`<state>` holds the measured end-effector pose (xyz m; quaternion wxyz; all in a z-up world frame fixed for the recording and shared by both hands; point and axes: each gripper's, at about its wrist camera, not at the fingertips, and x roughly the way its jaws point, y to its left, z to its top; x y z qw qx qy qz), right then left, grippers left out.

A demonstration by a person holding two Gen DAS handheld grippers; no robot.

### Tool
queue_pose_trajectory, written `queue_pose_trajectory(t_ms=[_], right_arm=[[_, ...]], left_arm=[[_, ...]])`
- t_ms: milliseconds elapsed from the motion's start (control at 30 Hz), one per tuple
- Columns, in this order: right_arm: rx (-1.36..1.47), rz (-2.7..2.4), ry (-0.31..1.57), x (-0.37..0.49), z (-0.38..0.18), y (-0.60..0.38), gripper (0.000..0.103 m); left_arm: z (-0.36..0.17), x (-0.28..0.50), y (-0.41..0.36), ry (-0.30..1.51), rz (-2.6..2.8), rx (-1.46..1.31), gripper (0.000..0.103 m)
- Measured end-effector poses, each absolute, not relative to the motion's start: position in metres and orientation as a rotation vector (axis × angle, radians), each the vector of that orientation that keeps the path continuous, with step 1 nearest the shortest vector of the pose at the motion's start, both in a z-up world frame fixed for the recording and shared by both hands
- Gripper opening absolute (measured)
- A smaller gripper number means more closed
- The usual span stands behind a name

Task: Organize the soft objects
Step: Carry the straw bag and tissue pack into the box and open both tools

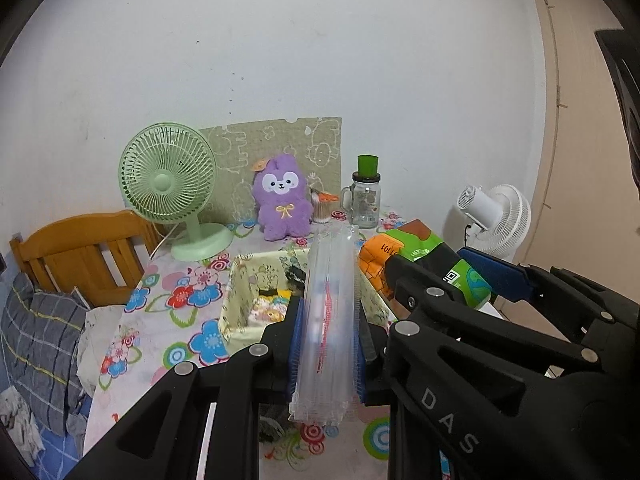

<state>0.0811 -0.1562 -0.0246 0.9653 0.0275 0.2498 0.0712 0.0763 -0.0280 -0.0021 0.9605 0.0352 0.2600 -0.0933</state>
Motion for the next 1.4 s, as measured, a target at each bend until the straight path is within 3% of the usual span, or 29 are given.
queue_pose_trajectory(t_ms=[1233, 1267, 1400], right_arm=[[0.070, 0.195, 0.614, 0.230, -0.062, -0.132, 0.053], [0.071, 0.197, 0.620, 0.233, -0.064, -0.131, 0.053], [0.074, 0.214, 0.647, 0.245, -0.075, -0.125, 0.053]], left_arm=[[-0.039, 0.208, -0.012, 0.623, -0.160, 0.048, 0.025], [-0.042, 0.211, -0.011, 0.631, -0.157, 0.046, 0.026], [-0.053, 0.223, -0.003, 0.659, -0.131, 0.031, 0.047]])
